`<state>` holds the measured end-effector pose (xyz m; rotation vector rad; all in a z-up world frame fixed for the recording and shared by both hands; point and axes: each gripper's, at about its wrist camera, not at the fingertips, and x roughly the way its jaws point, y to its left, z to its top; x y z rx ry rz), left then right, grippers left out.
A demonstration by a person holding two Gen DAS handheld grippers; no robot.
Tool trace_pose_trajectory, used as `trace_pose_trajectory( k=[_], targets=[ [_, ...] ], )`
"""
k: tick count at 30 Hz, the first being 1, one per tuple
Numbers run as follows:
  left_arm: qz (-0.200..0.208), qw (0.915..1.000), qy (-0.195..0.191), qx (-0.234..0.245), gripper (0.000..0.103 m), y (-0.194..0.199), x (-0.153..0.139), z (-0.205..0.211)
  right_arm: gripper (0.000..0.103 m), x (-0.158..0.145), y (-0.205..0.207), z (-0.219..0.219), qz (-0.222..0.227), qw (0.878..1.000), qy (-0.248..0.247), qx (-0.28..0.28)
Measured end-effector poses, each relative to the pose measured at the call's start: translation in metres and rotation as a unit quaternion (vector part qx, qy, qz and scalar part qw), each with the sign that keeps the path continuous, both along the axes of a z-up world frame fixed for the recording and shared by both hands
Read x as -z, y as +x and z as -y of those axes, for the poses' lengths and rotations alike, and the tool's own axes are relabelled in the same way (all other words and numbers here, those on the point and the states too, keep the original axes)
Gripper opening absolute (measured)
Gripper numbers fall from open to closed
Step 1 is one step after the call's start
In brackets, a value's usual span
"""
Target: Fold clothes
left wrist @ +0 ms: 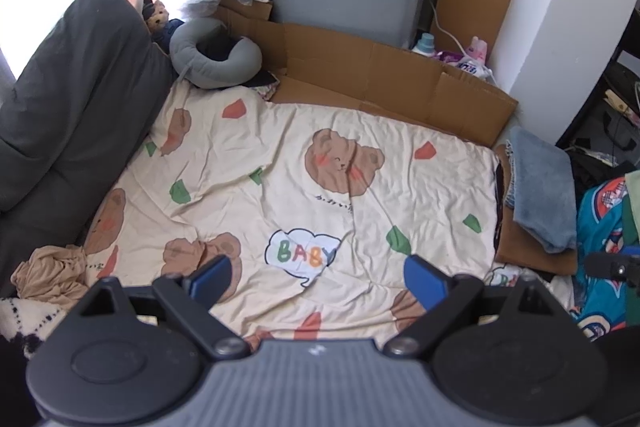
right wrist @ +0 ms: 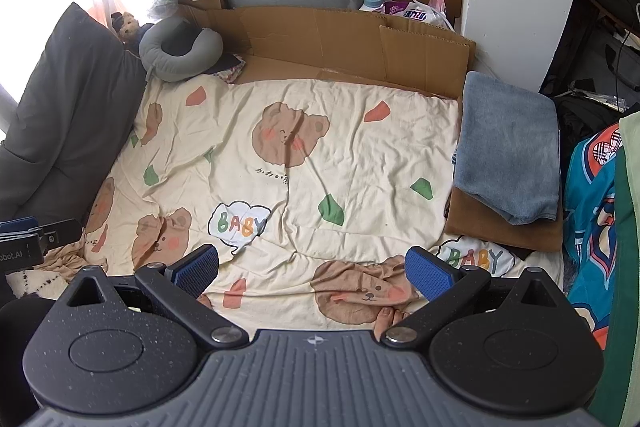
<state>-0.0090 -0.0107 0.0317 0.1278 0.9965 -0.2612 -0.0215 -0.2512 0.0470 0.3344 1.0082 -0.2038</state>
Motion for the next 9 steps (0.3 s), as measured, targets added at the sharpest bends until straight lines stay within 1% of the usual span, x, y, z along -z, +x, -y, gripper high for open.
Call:
trace_pose_trajectory(
  k=[9],
  targets=[
    [-0.001, 1.0, 0.002, -0.001, 0.097, 0.0025, 0.0002, -0.0019, 0.102, 0.0, 0.0002, 0.0005, -0.001, 1.0, 0.0, 0.0]
  ],
)
